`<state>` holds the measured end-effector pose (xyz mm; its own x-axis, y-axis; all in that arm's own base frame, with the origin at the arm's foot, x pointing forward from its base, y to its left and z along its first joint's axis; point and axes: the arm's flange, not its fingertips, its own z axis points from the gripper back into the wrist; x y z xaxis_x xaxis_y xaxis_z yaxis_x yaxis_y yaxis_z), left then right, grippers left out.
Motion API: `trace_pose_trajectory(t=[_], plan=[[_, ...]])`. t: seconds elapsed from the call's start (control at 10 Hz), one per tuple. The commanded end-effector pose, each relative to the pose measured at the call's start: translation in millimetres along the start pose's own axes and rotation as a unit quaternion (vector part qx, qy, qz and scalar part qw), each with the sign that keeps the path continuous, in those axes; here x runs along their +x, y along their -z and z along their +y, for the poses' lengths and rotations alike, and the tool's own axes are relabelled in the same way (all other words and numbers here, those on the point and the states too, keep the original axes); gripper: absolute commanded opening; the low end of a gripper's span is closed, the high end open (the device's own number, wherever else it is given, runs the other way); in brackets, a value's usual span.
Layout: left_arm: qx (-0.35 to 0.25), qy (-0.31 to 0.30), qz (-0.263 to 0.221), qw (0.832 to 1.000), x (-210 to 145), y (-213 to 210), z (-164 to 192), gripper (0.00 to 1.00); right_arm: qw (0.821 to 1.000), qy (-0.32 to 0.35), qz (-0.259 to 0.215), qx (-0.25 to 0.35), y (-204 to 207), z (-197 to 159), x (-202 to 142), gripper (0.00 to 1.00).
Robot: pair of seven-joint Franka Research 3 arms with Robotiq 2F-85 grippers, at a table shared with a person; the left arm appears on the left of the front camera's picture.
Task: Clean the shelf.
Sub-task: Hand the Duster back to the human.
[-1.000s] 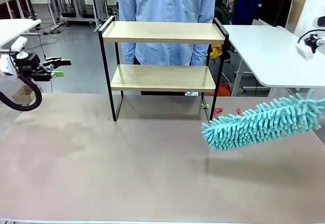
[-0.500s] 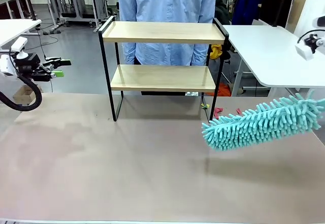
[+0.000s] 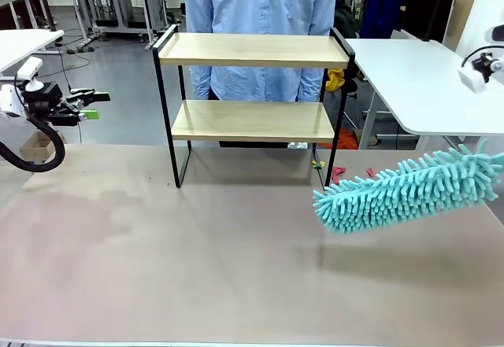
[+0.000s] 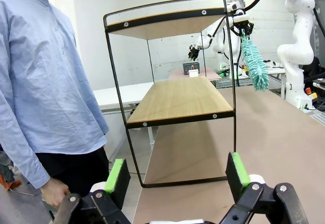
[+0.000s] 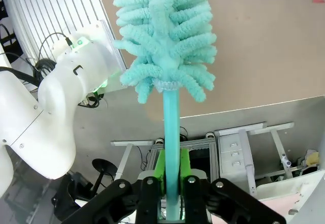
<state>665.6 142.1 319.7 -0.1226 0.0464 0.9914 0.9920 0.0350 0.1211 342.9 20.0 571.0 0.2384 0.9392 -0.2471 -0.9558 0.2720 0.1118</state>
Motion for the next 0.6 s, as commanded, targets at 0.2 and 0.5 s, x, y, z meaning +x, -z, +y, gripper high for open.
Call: trace_pose_trajectory(t=[0.2,0.5], plan=[[-0.001,-0.018,0.046,0.999,14,94,-40,1.0,0.995,-0.043,-0.082,-0.024,-13,-55,26,0.12],[0.033,-0.022,0.025,0.999,22,147,-104,1.0,0.977,-0.113,-0.158,-0.084,-11,-78,49,0.12]])
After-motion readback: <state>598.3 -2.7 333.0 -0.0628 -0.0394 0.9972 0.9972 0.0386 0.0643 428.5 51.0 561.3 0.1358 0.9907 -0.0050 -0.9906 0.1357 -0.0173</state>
